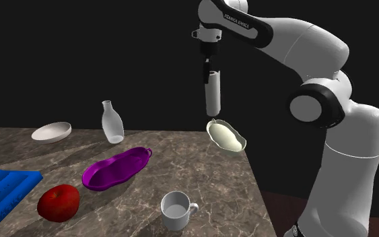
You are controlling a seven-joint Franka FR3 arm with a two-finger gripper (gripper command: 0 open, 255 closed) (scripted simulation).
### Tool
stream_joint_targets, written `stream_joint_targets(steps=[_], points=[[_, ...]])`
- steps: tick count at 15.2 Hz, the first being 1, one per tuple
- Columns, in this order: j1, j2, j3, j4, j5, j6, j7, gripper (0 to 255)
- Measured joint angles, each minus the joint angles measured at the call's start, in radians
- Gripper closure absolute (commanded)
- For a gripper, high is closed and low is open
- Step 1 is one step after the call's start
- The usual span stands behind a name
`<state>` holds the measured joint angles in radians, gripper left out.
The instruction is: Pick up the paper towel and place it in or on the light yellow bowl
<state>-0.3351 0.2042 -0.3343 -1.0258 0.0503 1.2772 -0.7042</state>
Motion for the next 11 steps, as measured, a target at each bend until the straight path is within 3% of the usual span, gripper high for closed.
stream_joint_targets(steps=[6,8,11], points=[[-0.079,-0.059,-0.052,-0.024,-0.004,-0.033,-0.133,255],[-0.112,-0.039,-0.071,0.039,0.011,-0.077,-0.176,255],[-0.111,-0.082,-0.075,-0.049,-0.006,-0.029,-0.190,255]])
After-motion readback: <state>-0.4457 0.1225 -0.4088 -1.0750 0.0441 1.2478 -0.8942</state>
